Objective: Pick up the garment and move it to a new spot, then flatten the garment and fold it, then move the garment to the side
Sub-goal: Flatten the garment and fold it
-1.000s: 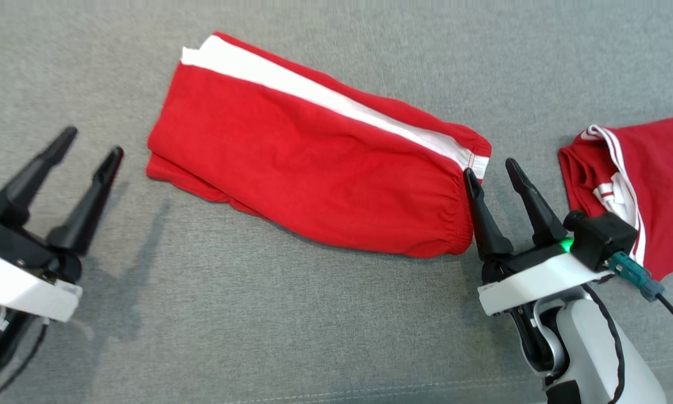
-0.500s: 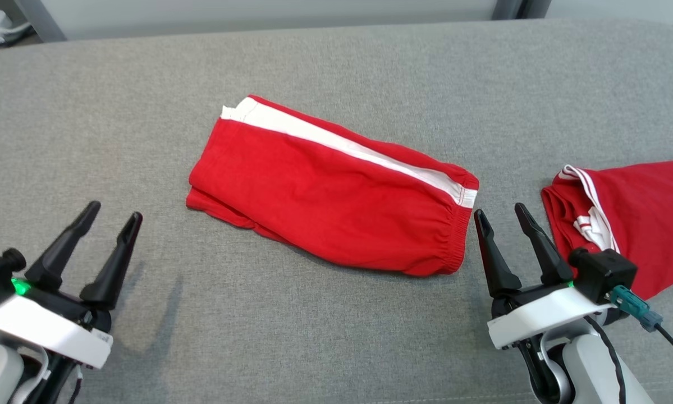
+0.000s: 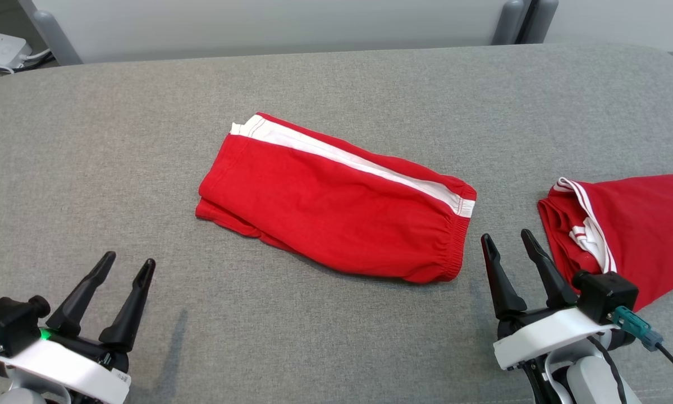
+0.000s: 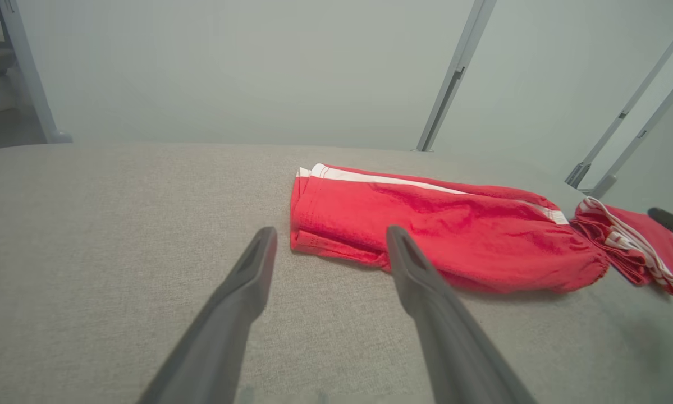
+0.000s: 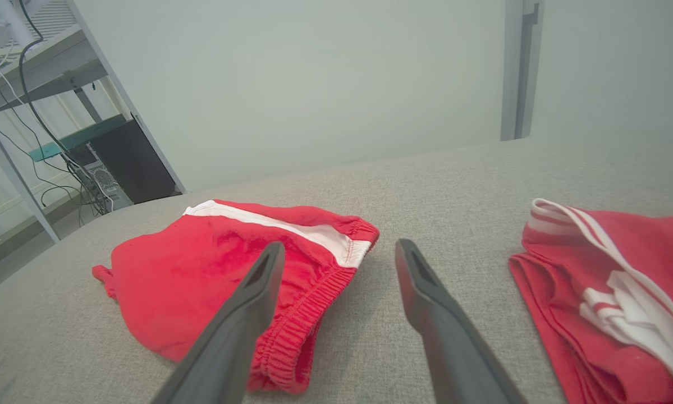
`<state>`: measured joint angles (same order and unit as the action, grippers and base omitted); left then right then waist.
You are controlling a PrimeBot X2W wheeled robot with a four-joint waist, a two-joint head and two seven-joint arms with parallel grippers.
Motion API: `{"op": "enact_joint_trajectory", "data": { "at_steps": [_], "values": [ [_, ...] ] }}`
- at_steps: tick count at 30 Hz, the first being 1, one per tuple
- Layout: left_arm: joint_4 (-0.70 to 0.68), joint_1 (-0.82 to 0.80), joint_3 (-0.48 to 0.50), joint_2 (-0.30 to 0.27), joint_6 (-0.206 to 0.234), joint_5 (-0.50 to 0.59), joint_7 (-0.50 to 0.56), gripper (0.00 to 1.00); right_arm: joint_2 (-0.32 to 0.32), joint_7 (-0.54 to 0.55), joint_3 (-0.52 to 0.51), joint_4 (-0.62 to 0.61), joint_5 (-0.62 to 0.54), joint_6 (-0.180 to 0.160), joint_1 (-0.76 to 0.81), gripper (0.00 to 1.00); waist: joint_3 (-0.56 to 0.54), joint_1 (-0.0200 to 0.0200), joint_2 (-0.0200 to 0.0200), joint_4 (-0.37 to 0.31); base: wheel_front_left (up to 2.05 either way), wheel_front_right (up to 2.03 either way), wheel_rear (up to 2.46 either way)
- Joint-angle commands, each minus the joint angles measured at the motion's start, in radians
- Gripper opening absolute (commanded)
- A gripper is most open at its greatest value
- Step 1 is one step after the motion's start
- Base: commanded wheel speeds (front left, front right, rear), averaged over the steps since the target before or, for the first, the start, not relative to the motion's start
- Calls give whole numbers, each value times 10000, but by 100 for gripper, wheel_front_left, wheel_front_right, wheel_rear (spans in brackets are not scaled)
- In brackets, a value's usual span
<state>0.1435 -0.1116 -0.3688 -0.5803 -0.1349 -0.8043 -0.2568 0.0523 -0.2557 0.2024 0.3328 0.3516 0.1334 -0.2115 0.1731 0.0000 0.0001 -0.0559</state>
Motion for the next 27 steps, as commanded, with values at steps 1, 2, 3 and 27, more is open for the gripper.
{"op": "enact_joint_trajectory", "data": {
  "at_steps": [1,2,3,27],
  "values": [
    [-62,-250,505,-323,42,48,-49,100,-20,-61,215,-270,-29,-27,8,100,22,0,-1,-41,0,0,0],
    [5,-256,517,-319,42,3,-49,100,-20,-61,244,-287,-12,-27,13,100,69,0,-1,-83,0,0,0],
    [5,-256,517,-319,42,3,-49,100,-20,-61,244,-287,-12,-27,13,100,69,0,-1,-83,0,0,0],
    [1882,-3903,-1316,-1792,42,-1534,-49,100,-20,-61,1950,-2166,93,-27,-136,100,2537,0,-1,-1395,0,0,0]
  ]
}}
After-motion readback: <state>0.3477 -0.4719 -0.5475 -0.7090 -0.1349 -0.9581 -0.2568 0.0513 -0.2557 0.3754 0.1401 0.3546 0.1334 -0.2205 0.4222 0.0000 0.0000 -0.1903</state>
